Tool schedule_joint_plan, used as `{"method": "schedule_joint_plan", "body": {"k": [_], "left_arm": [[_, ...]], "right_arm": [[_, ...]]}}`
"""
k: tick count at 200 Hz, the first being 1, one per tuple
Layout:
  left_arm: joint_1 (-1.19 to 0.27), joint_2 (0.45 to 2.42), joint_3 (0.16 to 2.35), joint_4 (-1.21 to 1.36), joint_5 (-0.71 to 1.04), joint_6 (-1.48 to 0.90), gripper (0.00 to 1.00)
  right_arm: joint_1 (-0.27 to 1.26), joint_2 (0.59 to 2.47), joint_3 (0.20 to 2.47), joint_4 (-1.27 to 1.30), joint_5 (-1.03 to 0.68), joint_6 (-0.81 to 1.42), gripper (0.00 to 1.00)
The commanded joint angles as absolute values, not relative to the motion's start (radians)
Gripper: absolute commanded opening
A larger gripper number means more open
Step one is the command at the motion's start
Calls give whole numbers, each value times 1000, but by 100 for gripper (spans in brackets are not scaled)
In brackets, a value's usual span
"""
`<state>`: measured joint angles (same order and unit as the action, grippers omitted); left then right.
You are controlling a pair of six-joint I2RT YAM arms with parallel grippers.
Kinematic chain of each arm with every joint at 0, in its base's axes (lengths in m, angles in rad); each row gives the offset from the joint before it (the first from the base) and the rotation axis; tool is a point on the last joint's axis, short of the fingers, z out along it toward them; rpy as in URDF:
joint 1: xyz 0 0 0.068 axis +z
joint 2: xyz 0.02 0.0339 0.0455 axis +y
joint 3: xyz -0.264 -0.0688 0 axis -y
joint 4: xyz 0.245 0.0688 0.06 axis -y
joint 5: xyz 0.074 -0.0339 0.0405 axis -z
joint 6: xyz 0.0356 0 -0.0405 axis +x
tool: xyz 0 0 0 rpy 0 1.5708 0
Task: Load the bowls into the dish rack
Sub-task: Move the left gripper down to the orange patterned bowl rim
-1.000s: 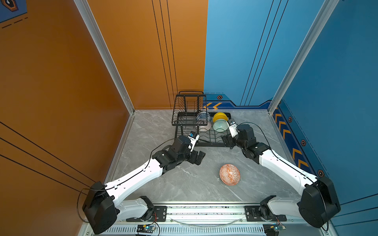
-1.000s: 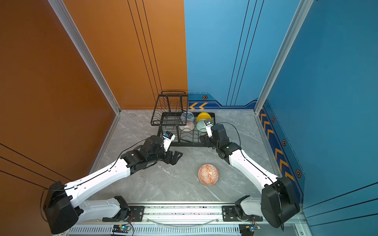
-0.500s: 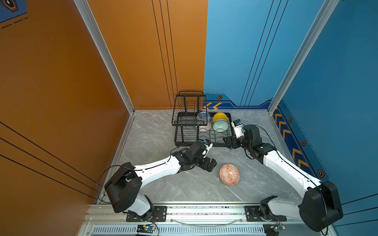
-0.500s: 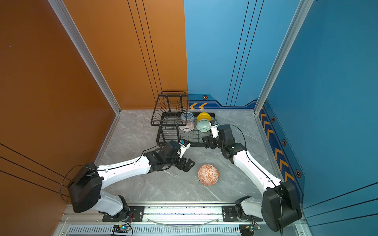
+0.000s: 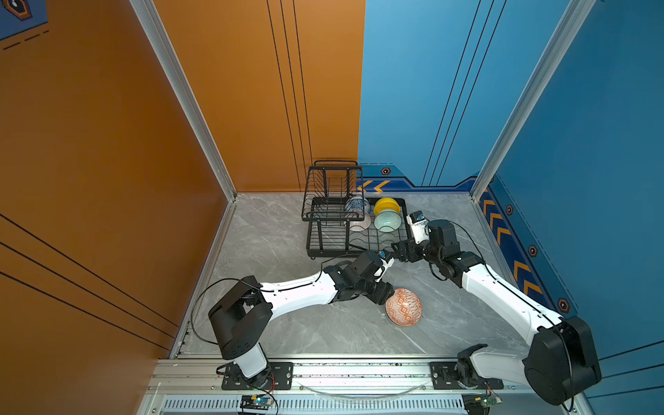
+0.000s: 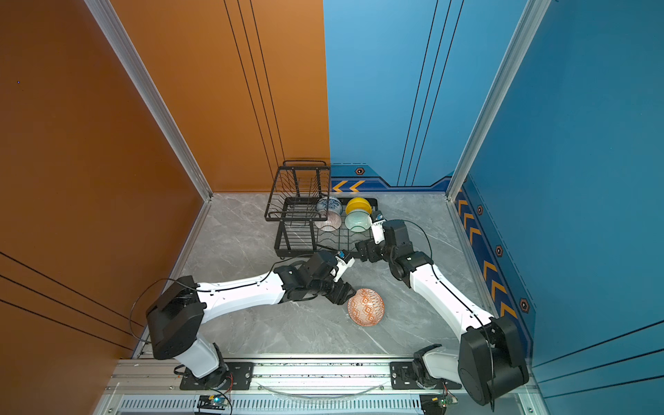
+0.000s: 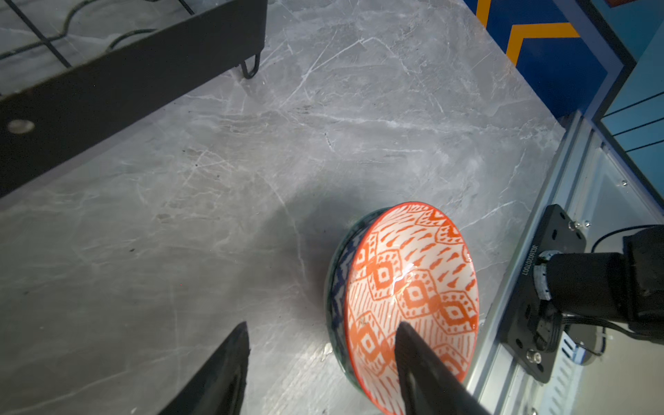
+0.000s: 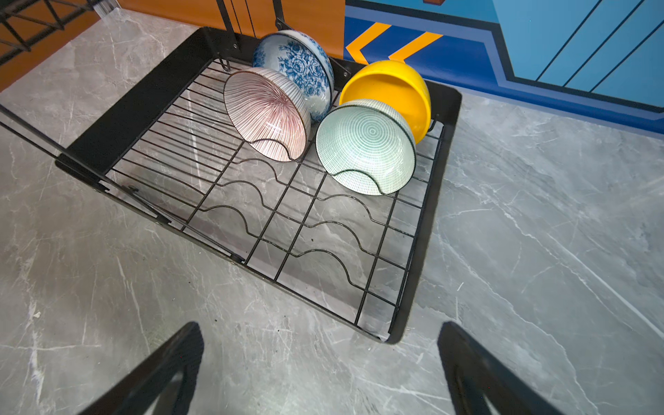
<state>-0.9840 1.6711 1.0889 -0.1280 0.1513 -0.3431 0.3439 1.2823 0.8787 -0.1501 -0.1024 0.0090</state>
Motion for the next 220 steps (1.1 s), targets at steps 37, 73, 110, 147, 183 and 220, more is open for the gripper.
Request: {"method": "schedule_joint_plan", "body": {"k": [37, 73, 110, 147, 183, 220], "left_arm": [[-1019, 1718, 1153, -221, 147, -319, 48], [-1025, 1751, 1163, -228, 138, -317, 36], [-1034, 1775, 1180, -228, 137, -322, 29], [-1039, 1779, 1190, -236, 132, -323, 17], [-1040, 1777, 1203, -263, 113, -316, 6], [-1040, 1778, 1214, -283, 100, -311, 0]], "right_arm": [[327, 1241, 847, -181, -118, 29, 100], [324, 1239, 839, -178, -124, 31, 100], [321, 1235, 833, -178, -125, 31, 100], [315, 1230, 827, -176, -126, 29, 100], [311, 1227, 819, -172, -128, 29, 100], [309, 1226, 815, -170, -132, 31, 100]]}}
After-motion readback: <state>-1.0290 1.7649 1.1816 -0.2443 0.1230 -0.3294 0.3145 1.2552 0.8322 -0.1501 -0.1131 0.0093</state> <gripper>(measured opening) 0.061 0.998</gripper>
